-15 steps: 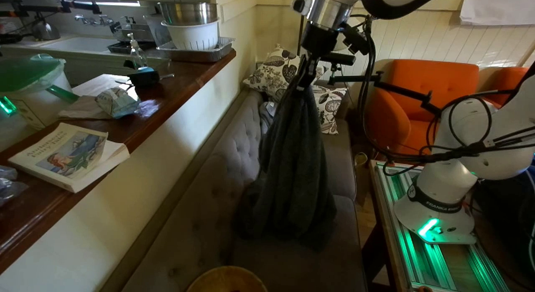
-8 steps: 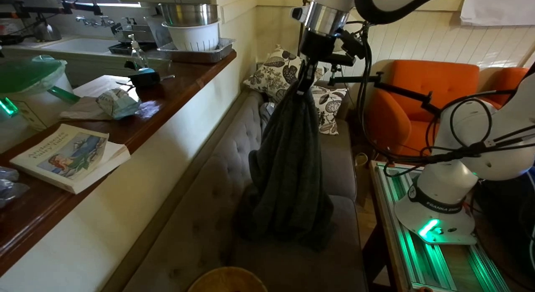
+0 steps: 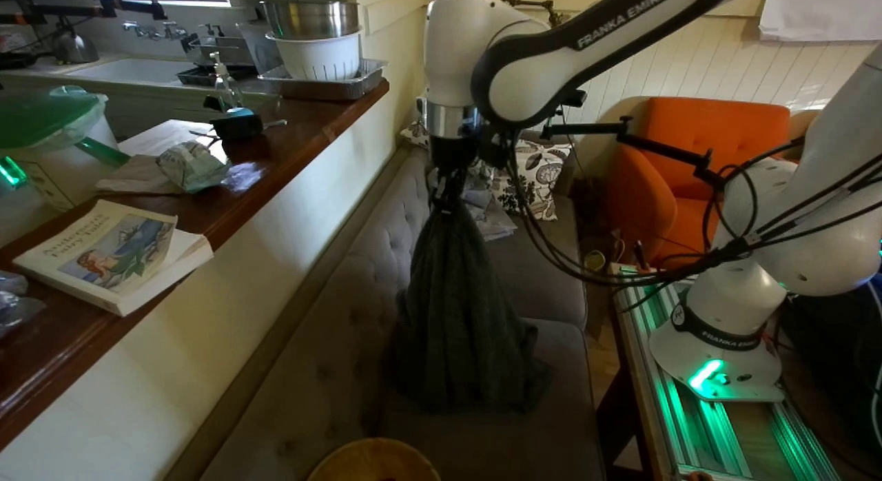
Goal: Push the blanket backwards
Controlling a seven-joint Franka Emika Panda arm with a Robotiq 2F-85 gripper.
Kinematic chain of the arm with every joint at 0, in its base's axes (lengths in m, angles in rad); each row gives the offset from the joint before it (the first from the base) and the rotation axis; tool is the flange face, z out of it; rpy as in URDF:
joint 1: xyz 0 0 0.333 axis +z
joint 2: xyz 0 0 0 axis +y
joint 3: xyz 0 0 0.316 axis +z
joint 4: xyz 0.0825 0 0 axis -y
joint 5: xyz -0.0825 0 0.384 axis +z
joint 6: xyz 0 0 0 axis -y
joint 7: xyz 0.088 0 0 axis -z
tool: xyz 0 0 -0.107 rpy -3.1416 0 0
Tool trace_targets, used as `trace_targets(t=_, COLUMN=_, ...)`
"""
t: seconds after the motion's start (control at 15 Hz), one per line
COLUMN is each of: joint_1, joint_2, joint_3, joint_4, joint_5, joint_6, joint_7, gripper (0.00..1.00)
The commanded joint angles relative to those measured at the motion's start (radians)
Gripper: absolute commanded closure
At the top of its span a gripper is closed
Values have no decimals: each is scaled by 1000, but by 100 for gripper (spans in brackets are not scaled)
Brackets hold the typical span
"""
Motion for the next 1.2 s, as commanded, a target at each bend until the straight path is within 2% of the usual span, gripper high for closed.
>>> trace_targets(t=0.0, joint_1=18, joint_2=194, joint_3=-40, joint_4=158, joint_5=29, joint_6=-17, joint_7=8, gripper=99)
trace_targets(t=0.13, joint_1=10, joint_2=267, joint_3=-66, joint_4=198, joint_5=23, joint_6=-19, joint_7=-10, gripper=99)
trace_targets(t=0.47, joint_1=-19, joint_2=368, joint_3=-119, joint_4=195, joint_5=43, joint_6=15, joint_7=-192, gripper=99)
trace_targets(t=0.53, joint_1=2, joint_2=347, joint_3=-122, joint_4=182, joint_5=12, joint_6=6, joint_7=-129, gripper=99)
trace_targets(t=0.6, joint_1=-2, joint_2=361, joint_3=-128, joint_4=182, joint_5=12, joint_6=10, joint_7=-139, gripper=95)
trace_targets(t=0.87, joint_1=5, joint_2=364, joint_3=-128, joint_4=182, joint_5=11, joint_6=10, joint_7=-136, gripper=95)
trace_targets(t=0.93, joint_1=5, joint_2=364, joint_3=-127, joint_4=182, joint_5=11, joint_6=10, joint_7=-136, gripper=99)
trace_targets(t=1.13, joint_1=-39, joint_2=442, joint_3=-133, joint_4=167, joint_5=55, joint_6=75, joint_7=-286, gripper=99)
